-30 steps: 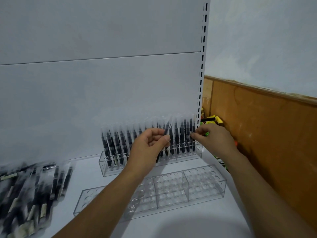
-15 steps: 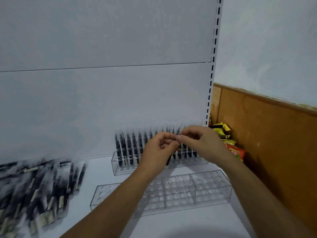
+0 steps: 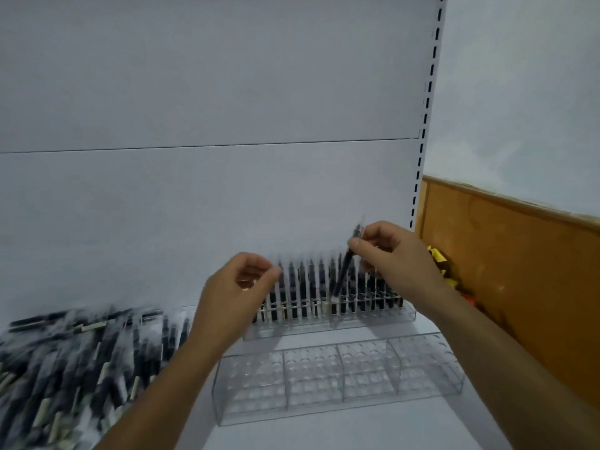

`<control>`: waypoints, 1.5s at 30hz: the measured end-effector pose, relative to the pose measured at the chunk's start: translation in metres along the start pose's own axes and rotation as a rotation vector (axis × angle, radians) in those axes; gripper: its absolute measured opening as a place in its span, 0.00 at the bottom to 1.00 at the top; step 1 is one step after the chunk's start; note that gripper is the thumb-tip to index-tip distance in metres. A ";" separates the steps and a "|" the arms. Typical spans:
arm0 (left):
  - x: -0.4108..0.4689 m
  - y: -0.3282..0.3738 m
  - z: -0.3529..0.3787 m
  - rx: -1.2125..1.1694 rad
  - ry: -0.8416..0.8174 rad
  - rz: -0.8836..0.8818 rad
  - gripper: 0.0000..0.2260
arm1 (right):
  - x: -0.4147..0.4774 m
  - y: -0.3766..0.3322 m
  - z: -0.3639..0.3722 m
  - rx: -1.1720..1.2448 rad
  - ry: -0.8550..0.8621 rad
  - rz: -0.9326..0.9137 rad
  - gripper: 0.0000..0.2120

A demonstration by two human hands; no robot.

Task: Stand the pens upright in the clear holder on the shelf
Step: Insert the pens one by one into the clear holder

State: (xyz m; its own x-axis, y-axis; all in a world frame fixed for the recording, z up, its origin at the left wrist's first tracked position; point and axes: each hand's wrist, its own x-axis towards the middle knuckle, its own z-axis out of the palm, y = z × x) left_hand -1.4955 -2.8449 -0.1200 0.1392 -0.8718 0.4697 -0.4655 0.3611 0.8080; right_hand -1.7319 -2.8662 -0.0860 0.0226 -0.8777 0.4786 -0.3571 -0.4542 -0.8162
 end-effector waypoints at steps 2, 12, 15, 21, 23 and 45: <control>0.000 -0.029 -0.026 0.039 0.064 -0.080 0.07 | 0.001 -0.005 0.016 -0.044 -0.044 0.012 0.06; -0.004 -0.078 -0.010 -0.566 -0.228 -0.510 0.30 | 0.010 -0.030 0.110 -0.151 -0.192 -0.077 0.06; -0.005 -0.077 -0.011 -0.608 -0.236 -0.508 0.26 | 0.013 -0.030 0.118 -0.217 -0.191 -0.101 0.05; -0.006 -0.076 -0.014 -0.476 -0.253 -0.410 0.22 | 0.016 -0.032 0.123 -0.357 -0.205 -0.148 0.07; -0.005 -0.076 -0.015 -0.425 -0.252 -0.373 0.21 | 0.014 -0.030 0.127 -0.436 -0.255 -0.137 0.07; 0.001 -0.094 -0.018 -0.199 -0.281 -0.276 0.25 | 0.012 -0.031 0.142 -0.658 -0.324 -0.096 0.08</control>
State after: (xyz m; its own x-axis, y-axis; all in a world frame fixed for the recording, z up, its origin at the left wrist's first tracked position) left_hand -1.4358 -2.8742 -0.1893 -0.0211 -0.9907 0.1345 -0.2630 0.1353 0.9553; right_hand -1.5884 -2.8841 -0.1011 0.3199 -0.8860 0.3357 -0.8235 -0.4352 -0.3638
